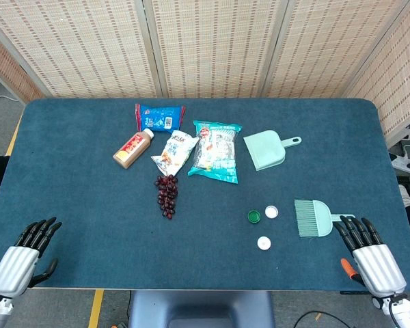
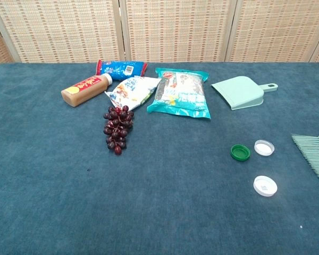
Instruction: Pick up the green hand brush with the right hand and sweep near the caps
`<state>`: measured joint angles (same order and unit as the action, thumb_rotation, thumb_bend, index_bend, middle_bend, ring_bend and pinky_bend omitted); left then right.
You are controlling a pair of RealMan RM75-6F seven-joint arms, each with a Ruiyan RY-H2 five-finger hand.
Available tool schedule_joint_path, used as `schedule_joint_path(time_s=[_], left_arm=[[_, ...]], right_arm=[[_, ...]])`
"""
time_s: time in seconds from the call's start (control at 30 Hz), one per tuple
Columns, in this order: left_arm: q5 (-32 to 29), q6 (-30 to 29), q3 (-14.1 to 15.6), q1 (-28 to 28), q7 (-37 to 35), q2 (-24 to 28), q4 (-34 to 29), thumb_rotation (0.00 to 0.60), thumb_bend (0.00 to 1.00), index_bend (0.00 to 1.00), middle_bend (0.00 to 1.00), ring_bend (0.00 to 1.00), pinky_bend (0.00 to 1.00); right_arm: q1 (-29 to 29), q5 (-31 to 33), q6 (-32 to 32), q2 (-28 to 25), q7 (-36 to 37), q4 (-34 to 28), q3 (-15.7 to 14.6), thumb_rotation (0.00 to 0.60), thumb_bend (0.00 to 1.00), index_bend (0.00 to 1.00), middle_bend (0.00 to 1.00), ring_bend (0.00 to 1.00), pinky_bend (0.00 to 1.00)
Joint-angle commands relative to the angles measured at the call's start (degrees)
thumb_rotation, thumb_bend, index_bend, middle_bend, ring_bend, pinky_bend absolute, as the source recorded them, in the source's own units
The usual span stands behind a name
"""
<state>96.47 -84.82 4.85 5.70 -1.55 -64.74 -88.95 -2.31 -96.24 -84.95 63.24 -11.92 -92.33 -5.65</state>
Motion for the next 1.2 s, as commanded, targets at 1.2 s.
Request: schedule_joint_path(time_s=[1.2], left_arm=[[-8.2,8.2,-3.4,3.8,9.0,-4.1,0.3,0.6,0.43,0.0,0.0,0.0,0.09]], right_arm=[[-12.1,13.3,21.0,21.5,5.3,41.0,7.8,0.6,0.25,0.34,0.29,0.0,0.0]])
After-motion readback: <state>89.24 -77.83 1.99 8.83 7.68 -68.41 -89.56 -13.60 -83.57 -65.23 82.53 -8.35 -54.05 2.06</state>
